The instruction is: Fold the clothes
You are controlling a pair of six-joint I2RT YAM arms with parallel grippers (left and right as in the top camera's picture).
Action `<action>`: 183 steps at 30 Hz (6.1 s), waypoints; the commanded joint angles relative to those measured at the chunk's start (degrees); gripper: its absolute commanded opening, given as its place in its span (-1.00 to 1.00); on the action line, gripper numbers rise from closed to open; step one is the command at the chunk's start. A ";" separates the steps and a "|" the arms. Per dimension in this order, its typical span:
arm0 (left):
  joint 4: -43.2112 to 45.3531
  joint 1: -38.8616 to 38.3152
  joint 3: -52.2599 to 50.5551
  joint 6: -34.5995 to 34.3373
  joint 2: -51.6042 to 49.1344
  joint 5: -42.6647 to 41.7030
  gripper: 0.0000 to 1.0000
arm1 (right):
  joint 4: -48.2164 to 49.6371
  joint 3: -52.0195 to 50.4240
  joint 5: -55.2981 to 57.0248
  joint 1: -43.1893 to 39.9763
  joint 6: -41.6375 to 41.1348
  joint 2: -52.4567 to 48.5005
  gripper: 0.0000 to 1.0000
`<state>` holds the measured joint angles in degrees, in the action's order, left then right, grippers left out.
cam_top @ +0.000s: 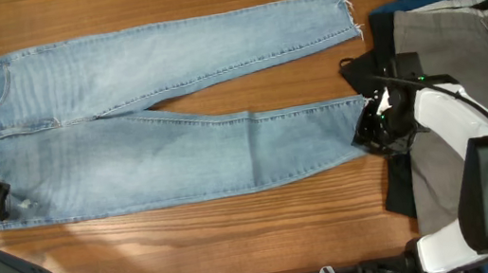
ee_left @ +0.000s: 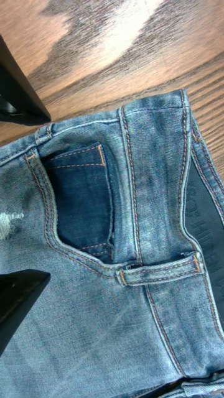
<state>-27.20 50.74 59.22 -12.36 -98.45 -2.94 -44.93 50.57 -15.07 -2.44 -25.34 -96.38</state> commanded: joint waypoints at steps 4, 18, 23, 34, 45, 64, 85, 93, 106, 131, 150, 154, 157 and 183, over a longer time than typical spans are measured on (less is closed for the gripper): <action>-0.13 0.17 0.92 0.11 0.96 -0.66 0.54 | -3.80 0.44 -3.02 0.66 0.35 4.09 0.01; -2.05 0.17 0.92 0.11 0.96 -0.66 0.55 | 9.16 -7.28 -7.89 0.68 -3.15 4.00 -0.91; -4.00 0.17 0.90 0.11 0.96 -0.55 0.67 | 3.28 0.85 -4.22 0.63 -3.37 10.75 -0.91; -7.72 0.28 -2.08 0.11 -4.44 -0.46 0.32 | 4.39 5.09 -4.20 0.63 -5.33 12.87 -0.91; -3.76 0.28 -2.75 0.55 -10.36 -0.46 -0.92 | 3.65 7.06 -4.15 0.63 -6.12 13.05 -0.91; -33.70 0.07 22.64 -4.37 20.90 24.59 -0.92 | -24.61 55.08 6.14 0.63 -12.98 8.70 -0.91; -34.47 -7.06 22.38 -3.56 -4.46 25.31 -0.88 | -4.55 55.08 1.07 3.52 -6.23 -15.17 -0.89; -33.20 -6.47 22.38 -3.54 -4.63 25.90 -0.65 | 0.79 55.08 1.38 3.89 -5.81 -21.57 -0.74; -32.79 -6.54 22.38 -3.10 -4.63 21.81 -0.22 | 2.29 54.07 3.30 6.03 5.79 -26.97 0.34; -30.29 -4.09 24.68 -2.82 2.32 20.50 0.35 | 1.27 51.30 3.28 6.01 5.86 -26.97 0.47; -39.93 -0.57 26.43 3.02 -5.29 14.45 -0.92 | -1.84 51.30 3.30 6.01 5.88 -26.97 0.48; -49.79 -0.57 28.76 0.70 -5.07 14.82 -0.91 | -1.84 51.30 3.32 6.01 5.84 -26.97 0.48; -50.05 -0.57 28.76 0.09 -5.99 15.13 -0.82 | -1.88 51.30 3.30 6.01 5.86 -26.97 0.48; -38.27 4.13 32.37 -4.83 -4.92 19.93 1.00 | -3.96 51.30 3.52 5.97 8.85 -26.97 0.50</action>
<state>-65.93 54.50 87.88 -16.91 -108.47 18.85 -48.84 102.17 -12.78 3.66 -18.68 -122.80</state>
